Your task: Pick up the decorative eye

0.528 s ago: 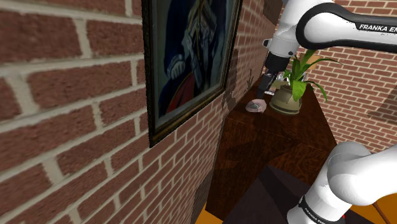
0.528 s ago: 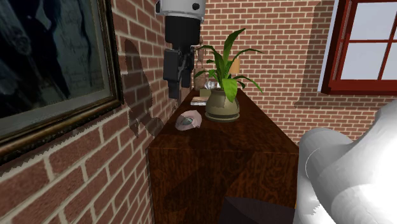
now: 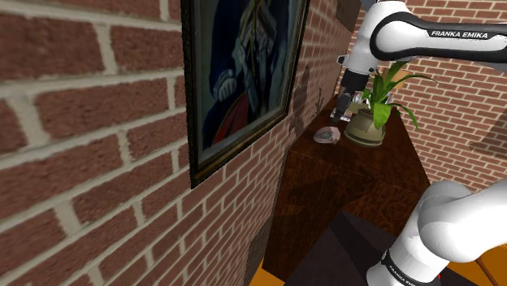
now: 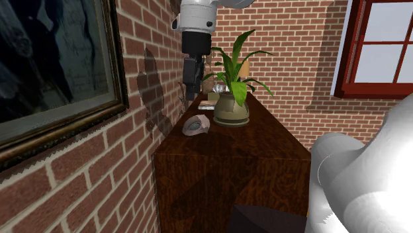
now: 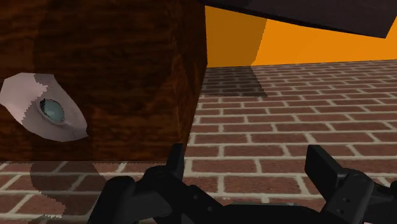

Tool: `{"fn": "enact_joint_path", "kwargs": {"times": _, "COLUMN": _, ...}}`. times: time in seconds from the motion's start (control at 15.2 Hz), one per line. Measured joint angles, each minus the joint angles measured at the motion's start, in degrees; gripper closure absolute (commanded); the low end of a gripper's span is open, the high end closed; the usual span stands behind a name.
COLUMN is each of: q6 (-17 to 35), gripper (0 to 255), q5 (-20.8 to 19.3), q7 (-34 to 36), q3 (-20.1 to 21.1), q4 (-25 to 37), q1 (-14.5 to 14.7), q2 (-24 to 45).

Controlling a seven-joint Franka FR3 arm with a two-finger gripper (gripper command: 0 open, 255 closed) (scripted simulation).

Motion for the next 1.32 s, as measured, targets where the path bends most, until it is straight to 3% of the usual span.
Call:
{"fn": "enact_joint_path", "kwargs": {"times": 0.4, "q6": 2.04, "gripper": 0, "q5": 0.75, "q7": -13.51, "q3": -10.44, "q4": 5.02, "q1": 0.66, "q2": 9.02}}
{"fn": "enact_joint_path", "kwargs": {"times": 0.73, "q6": 1.84, "gripper": 0, "q5": 4.14, "q7": -25.74, "q3": -18.92, "q4": 12.35, "q1": 1.77, "q2": 19.2}}
{"fn": "enact_joint_path", "kwargs": {"times": 0.99, "q6": 0.94, "gripper": 0, "q5": 10.13, "q7": -36.61, "q3": -25.31, "q4": 20.41, "q1": 2.35, "q2": 30.82}}
{"fn": "enact_joint_path", "kwargs": {"times": 1.32, "q6": -3.41, "gripper": 0, "q5": 20.06, "q7": -50.76, "q3": -29.99, "q4": 32.48, "q1": -1.42, "q2": 47.09}}
